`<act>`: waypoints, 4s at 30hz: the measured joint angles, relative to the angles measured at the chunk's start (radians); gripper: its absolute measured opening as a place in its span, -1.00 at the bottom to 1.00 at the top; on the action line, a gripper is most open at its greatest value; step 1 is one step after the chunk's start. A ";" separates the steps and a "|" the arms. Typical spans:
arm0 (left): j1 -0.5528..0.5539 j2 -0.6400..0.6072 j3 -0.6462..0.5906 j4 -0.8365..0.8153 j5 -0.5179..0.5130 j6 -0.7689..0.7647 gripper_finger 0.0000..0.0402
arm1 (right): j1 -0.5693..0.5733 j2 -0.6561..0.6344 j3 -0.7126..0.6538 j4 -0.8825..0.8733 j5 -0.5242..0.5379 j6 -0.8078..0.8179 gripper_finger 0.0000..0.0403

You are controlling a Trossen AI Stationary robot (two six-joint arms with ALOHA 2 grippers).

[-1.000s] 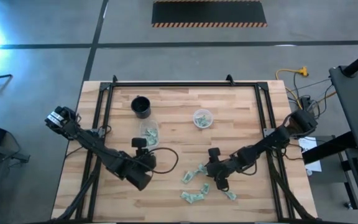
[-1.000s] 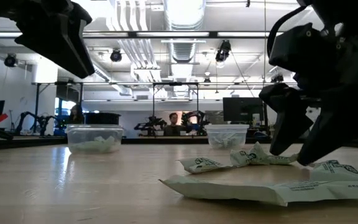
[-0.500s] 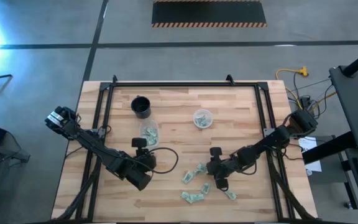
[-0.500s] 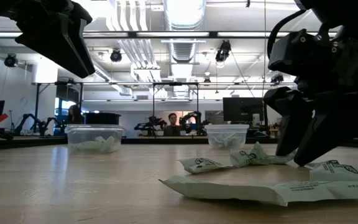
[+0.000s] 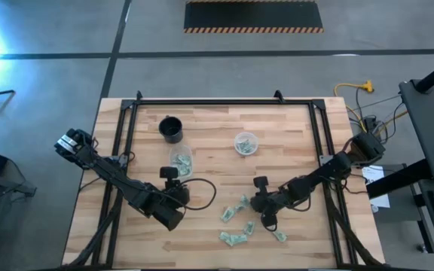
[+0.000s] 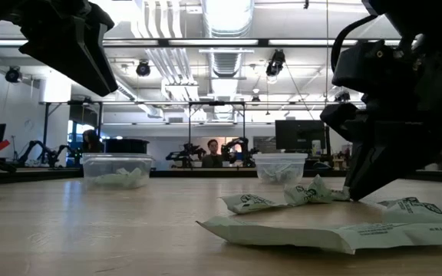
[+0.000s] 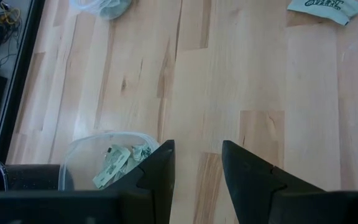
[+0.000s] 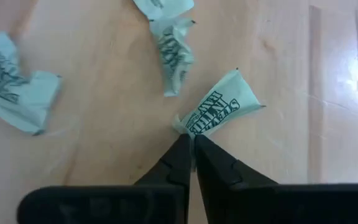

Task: Pick and place items into bin
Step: Put the stevia packet into the right transparent bin, then put the stevia packet into the left transparent bin

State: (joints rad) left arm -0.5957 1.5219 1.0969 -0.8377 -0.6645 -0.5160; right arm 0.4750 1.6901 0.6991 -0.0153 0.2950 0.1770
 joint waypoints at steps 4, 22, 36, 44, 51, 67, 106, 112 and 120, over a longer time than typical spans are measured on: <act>0.000 0.000 0.000 0.000 0.000 0.000 -0.42 | 0.000 -0.004 0.000 -0.014 0.019 -0.011 -0.95; 0.000 0.000 -0.002 0.025 0.000 0.037 -0.42 | -0.058 -0.257 -0.001 -0.188 0.294 -0.145 -0.96; 0.000 0.000 -0.004 0.081 -0.002 0.109 -0.42 | -0.486 -0.311 0.000 -0.175 0.161 -0.291 -0.96; 0.000 0.000 -0.006 0.081 -0.003 0.110 -0.42 | -0.593 -0.229 0.000 -0.122 0.068 -0.308 -0.96; 0.000 0.000 -0.006 0.081 -0.003 0.110 -0.42 | -0.601 -0.215 0.000 -0.079 0.068 -0.306 -0.90; 0.000 0.000 -0.012 0.121 -0.003 0.124 -0.42 | -0.542 -0.333 0.000 -0.139 0.069 -0.313 -0.15; 0.178 0.385 -0.041 0.936 0.524 0.325 -0.42 | 0.116 -0.233 -0.006 -0.110 0.071 -0.003 -0.26; 0.195 0.409 -0.044 0.932 0.521 0.279 -0.42 | 0.116 -0.201 -0.006 -0.092 0.071 -0.009 -0.28; 0.204 0.433 -0.043 0.968 0.533 0.260 -0.42 | 0.116 -0.211 -0.005 -0.077 0.071 -0.027 -0.29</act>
State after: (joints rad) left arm -0.3918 1.9549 1.0534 0.1303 -0.1310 -0.2562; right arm 0.5911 1.4796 0.6937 -0.0924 0.3656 0.1505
